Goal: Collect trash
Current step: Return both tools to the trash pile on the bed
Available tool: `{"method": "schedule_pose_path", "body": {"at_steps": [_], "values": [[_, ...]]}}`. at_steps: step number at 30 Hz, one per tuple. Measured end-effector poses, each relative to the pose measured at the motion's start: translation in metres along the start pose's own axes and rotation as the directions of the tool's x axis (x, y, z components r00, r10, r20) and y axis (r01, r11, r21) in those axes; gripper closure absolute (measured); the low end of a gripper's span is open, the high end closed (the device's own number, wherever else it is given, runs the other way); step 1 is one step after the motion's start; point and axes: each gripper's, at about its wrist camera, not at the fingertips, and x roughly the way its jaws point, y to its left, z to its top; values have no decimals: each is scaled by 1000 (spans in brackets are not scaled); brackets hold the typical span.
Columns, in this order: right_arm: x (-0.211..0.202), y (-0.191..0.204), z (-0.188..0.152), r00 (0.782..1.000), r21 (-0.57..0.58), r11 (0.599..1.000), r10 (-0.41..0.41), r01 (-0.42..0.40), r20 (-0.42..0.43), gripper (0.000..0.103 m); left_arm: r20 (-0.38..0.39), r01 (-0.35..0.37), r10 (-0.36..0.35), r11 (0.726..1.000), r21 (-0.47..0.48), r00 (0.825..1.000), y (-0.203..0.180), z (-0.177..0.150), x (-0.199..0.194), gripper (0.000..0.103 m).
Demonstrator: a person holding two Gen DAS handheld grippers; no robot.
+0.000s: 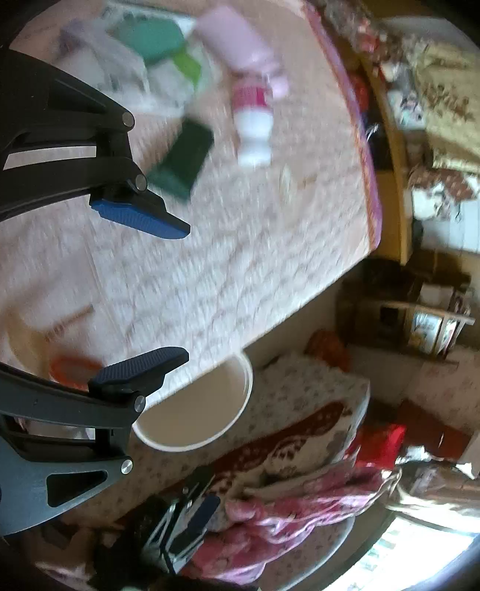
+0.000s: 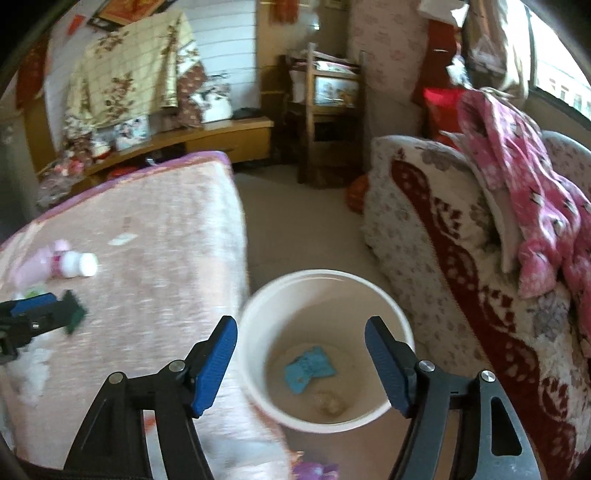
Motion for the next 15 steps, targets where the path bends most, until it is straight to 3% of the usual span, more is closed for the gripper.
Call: {"method": "schedule_pose_path", "body": {"at_steps": [13, 15], "values": [[-25, 114, -8, 984, -108, 978, 177, -179, -25, 30, 76, -122, 125, 992, -41, 989, 67, -34, -68, 43], [-26, 126, -10, 979, -111, 973, 201, -203, -37, 23, 83, -136, 139, 990, -46, 987, 77, -40, -77, 43]]}}
